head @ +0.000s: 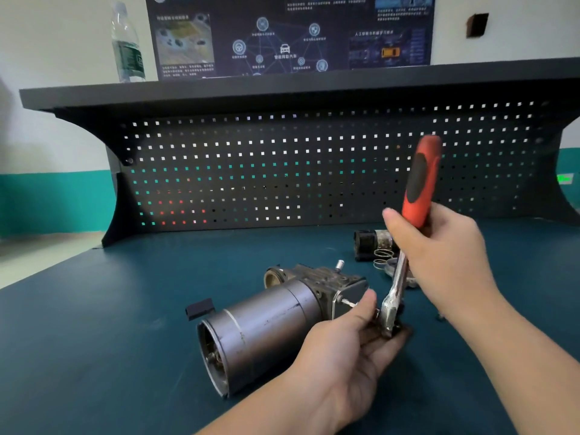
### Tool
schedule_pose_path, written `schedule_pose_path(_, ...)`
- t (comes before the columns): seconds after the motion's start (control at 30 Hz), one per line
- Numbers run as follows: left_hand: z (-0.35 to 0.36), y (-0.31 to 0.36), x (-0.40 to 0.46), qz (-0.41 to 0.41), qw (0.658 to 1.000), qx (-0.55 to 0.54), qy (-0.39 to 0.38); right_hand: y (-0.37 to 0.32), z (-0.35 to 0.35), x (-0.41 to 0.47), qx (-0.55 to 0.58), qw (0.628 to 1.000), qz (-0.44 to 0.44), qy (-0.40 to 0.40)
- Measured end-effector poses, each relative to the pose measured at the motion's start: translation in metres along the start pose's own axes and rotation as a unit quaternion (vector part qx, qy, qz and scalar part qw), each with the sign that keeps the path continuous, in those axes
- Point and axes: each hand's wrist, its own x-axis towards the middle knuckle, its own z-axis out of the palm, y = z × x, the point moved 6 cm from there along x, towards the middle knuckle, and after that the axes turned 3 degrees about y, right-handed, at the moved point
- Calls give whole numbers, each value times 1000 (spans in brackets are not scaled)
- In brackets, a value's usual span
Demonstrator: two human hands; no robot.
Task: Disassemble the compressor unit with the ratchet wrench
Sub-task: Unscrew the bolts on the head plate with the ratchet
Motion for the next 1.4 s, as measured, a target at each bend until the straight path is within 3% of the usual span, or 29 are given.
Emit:
schedule_pose_path(0.07, -1, -1, 0, -4, 1000, 1, 4, -18, 2, -9, 29, 998, -61, -8)
schedule_pose_path(0.17, -1, -1, 0, -16, 1000, 13, -3, -11, 4, -11, 39, 999, -34, 12)
schedule_pose_path(0.27, -1, 0, 1, -20, 1000, 12, -13, 41, 4, -4, -14, 983, 181, 12)
schedule_pose_path(0.33, 0, 0, 1, -21, 1000, 9, -19, 81, 15, -19, 7, 923, 378, -75)
schedule_pose_path(0.4, 0, -1, 2, -19, 1000, 7, -14, 97, 20, -29, 31, 887, 448, -112)
schedule_pose_path(0.47, -1, -1, 1, -11, 1000, 5, -1, 86, 15, -20, 45, 914, 398, -62)
schedule_pose_path(0.57, 2, 3, -4, -1, 1000, 5, -1, 33, 5, -1, 98, 977, 187, 8)
schedule_pose_path(0.63, -1, 3, -4, -8, 1000, 9, 8, -10, 7, -7, 81, 996, 11, -26)
schedule_pose_path(0.7, -1, 2, -2, -23, 999, 27, 1, -33, 13, -21, 83, 991, -83, -67)
schedule_pose_path(0.8, -1, 2, 0, -28, 999, 35, -10, -18, 12, -16, 48, 998, -39, -22)
schedule_pose_path(0.87, -1, 2, 0, -28, 999, 25, -15, 20, 8, -7, 17, 993, 112, 10)
schedule_pose_path(0.93, 0, 1, 0, -29, 999, 26, -14, 58, 8, -12, 2, 957, 291, -2)
schedule_pose_path(1.0, -1, -1, 1, -26, 999, 29, -4, 72, 10, -18, -15, 938, 346, -4)
schedule_pose_path(1.07, -2, -1, 1, -22, 999, 32, 9, 55, 9, -13, -6, 967, 252, 25)
schedule_pose_path(1.13, -4, 0, 0, -22, 999, 28, 18, 20, 8, -9, 26, 994, 98, 34)
schedule_pose_path(1.27, -4, 0, -2, -28, 999, 30, 15, -37, 11, -29, 14, 985, -169, -1)
schedule_pose_path(1.33, -3, -1, -1, -27, 999, 32, 12, -35, 12, -31, 1, 985, -174, 16)
schedule_pose_path(1.4, -5, 0, 1, -24, 999, 43, 20, -11, 10, -21, -12, 997, -59, 52)
